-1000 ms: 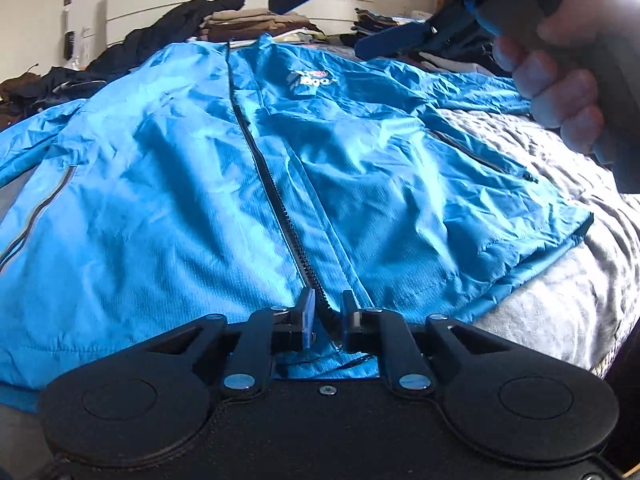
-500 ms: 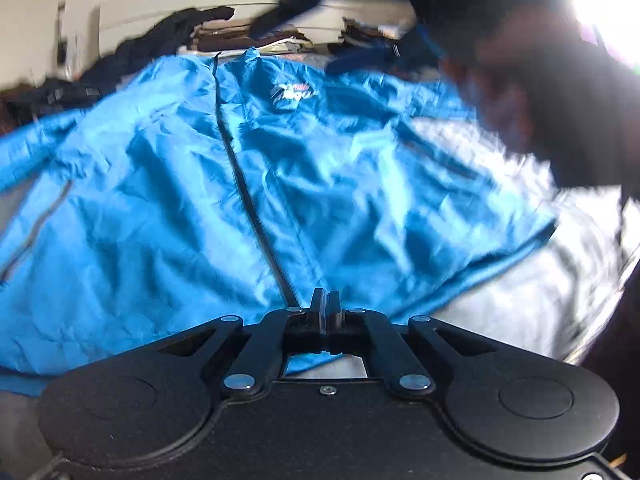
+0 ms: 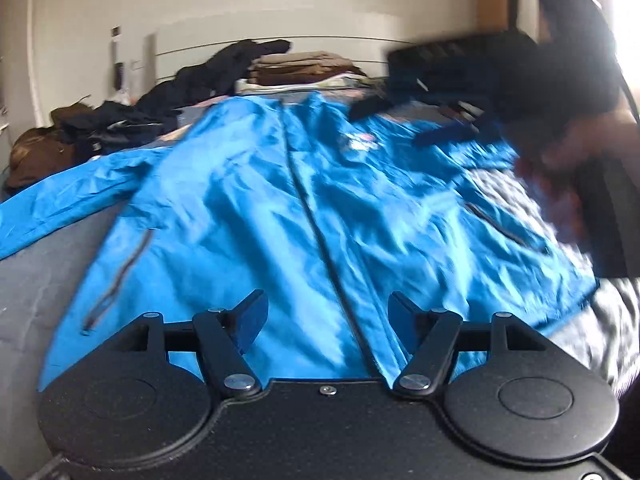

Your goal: Fold clothes

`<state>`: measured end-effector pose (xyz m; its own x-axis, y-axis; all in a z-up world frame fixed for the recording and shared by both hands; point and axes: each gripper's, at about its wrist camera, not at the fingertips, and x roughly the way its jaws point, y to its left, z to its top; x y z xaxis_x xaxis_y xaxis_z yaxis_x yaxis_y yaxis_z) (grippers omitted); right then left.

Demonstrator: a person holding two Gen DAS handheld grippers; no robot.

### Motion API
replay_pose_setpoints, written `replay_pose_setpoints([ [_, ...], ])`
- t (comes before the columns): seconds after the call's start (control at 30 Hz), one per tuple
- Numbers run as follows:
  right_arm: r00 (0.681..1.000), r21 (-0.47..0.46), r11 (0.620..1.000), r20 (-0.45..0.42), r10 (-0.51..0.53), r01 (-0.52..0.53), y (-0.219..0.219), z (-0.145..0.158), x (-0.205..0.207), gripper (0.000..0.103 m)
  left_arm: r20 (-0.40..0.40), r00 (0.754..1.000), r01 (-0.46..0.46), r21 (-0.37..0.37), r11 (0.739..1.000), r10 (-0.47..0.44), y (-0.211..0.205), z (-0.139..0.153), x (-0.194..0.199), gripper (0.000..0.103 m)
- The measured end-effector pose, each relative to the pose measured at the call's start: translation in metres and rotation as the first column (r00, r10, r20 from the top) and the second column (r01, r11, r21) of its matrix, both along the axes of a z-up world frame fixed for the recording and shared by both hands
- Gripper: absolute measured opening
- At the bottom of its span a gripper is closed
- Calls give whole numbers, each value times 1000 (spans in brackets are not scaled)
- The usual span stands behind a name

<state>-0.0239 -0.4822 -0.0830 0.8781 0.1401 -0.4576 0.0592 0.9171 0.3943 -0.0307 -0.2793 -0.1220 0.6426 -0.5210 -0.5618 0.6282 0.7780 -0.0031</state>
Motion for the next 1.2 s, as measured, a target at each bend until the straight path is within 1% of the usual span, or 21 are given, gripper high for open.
replay_pose_setpoints([
  [0.13, 1000, -71, 997, -15, -5, 3, 10, 9, -6, 80, -23, 997, -80, -25, 996, 79, 13, 23, 18, 67],
  [0.23, 1000, -87, 996, -20, -7, 6, 14, 17, -14, 80, -28, 993, -119, -41, 992, 118, 24, 39, 27, 76],
  [0.3, 999, -83, 996, -12, -34, 33, 14, 22, -23, 80, -29, 991, -134, -48, 990, 132, 30, 49, 32, 78],
  [0.33, 999, -77, 996, -6, -41, 41, 15, 24, -28, 80, -24, 990, -138, -49, 989, 137, 33, 54, 34, 79],
  [0.43, 999, -88, 995, -27, -43, 40, 19, 28, -38, 80, 5, 990, -141, -51, 989, 142, 38, 67, 35, 89],
  [0.53, 997, -143, 988, -44, -67, 61, 28, 32, -44, 80, 29, 992, -121, -48, 991, 123, 39, 74, 39, 89],
  [0.57, 996, -148, 987, -44, -73, 66, 30, 33, -46, 80, 35, 993, -114, -47, 992, 116, 39, 75, 41, 89],
  [0.67, 994, -120, 988, -46, -102, 96, 29, 33, -47, 80, 41, 994, -97, -42, 994, 99, 39, 77, 53, 89],
  [0.77, 989, -105, 987, -69, -129, 121, 28, 29, -41, 80, 35, 996, -81, -39, 996, 83, 41, 75, 68, 90],
  [0.87, 988, -117, 985, -71, -137, 128, 31, 26, -29, 80, 23, 998, -61, -26, 998, 62, 39, 66, 91, 90],
  [0.97, 987, -147, 981, -81, -140, 127, 30, 22, -12, 80, 11, 999, -43, -13, 999, 43, 34, 55, 116, 90],
  [1.2, 983, -158, 983, -136, -120, 98, 19, -4, 42, 80, -28, 999, -36, 11, 999, 36, 17, 35, 170, 90],
])
